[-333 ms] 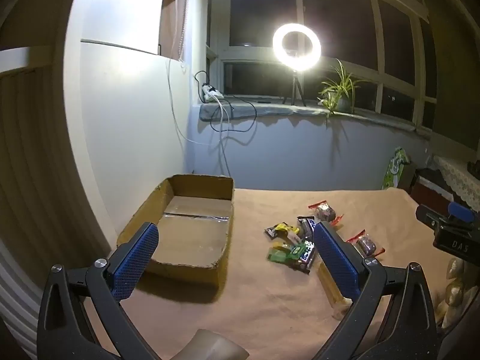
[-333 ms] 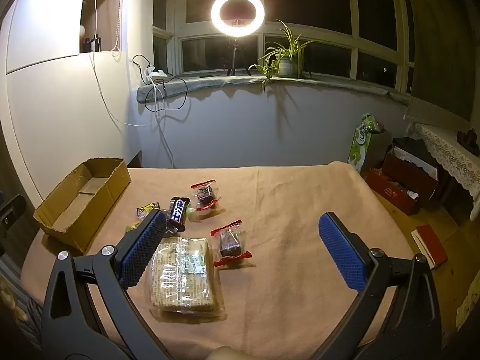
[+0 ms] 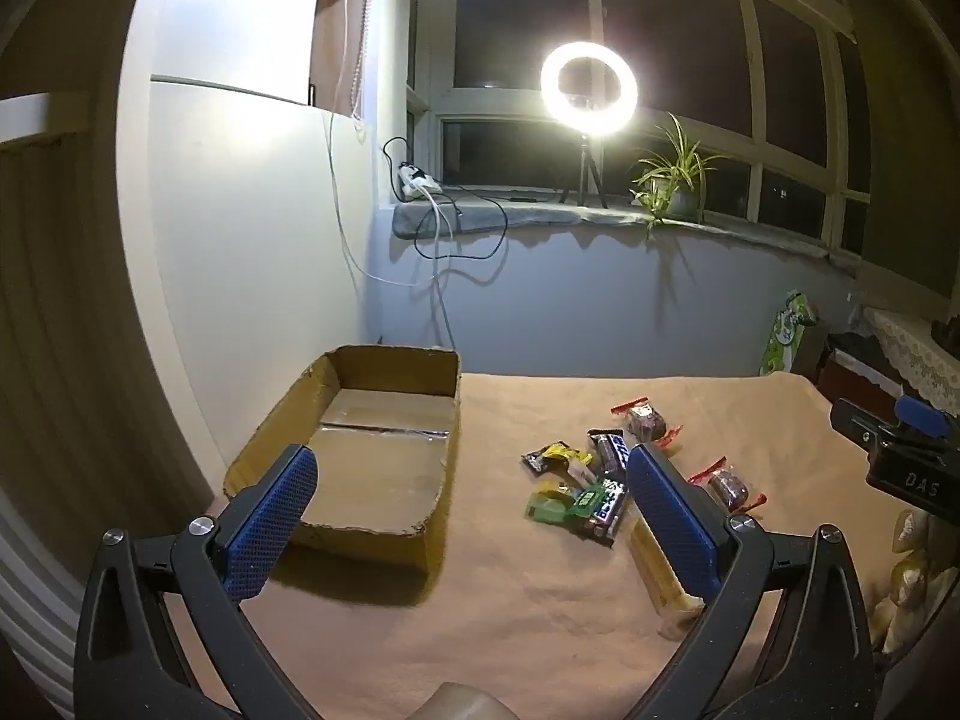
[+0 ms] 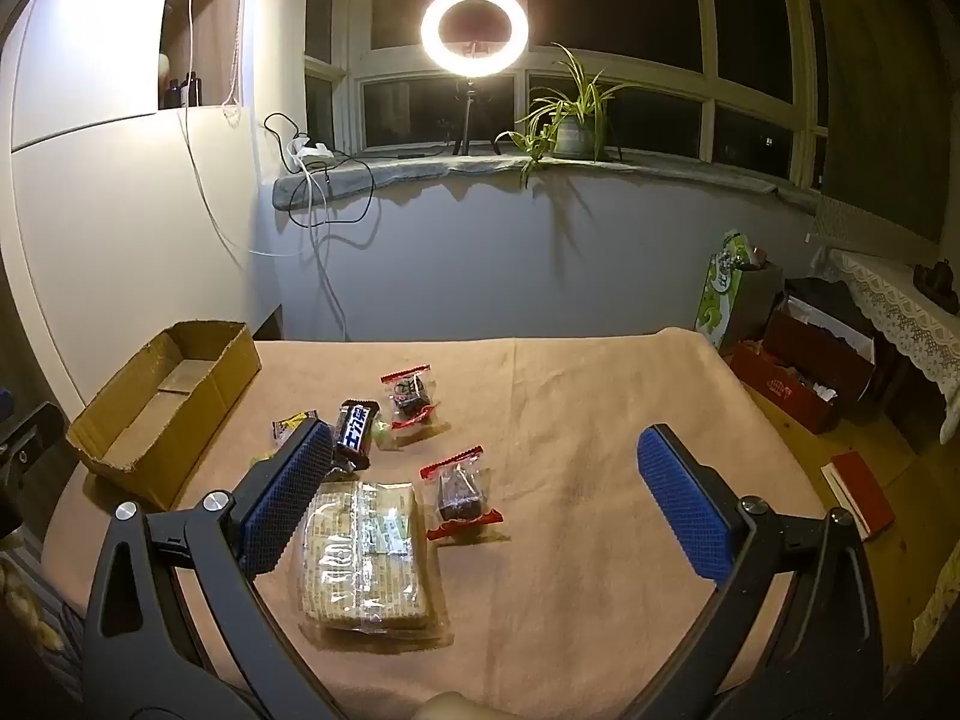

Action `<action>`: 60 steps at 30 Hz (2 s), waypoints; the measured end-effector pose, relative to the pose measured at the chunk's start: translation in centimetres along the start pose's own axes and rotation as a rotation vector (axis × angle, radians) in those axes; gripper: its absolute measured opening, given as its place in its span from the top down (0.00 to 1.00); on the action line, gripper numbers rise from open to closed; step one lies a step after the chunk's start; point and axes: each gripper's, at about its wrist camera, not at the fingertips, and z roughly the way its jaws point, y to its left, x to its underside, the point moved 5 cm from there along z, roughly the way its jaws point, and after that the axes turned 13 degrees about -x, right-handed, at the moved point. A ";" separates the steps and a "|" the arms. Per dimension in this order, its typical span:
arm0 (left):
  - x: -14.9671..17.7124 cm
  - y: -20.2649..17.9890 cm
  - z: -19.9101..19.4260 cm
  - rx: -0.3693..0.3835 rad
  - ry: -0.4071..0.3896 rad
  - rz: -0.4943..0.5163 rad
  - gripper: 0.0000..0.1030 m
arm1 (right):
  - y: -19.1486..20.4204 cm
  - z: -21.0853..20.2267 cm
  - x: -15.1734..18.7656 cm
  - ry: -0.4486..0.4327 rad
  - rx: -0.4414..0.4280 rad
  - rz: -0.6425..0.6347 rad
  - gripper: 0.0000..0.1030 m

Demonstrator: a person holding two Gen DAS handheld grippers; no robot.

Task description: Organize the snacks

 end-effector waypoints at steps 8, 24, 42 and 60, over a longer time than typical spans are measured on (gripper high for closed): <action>0.0 0.1 -0.1 -0.001 0.012 -0.008 0.01 | 0.3 -0.2 -0.5 -0.008 -0.015 0.001 0.00; 0.0 -0.1 -0.2 0.013 0.010 -0.017 0.01 | 0.7 0.1 -0.4 -0.008 -0.010 -0.019 0.00; 0.1 0.1 -0.3 0.017 0.009 -0.024 0.01 | 0.7 0.1 -0.3 -0.010 -0.009 -0.022 0.00; 0.0 -0.4 -0.4 0.021 0.008 -0.019 0.01 | 0.8 0.2 -0.4 -0.009 -0.010 -0.025 0.00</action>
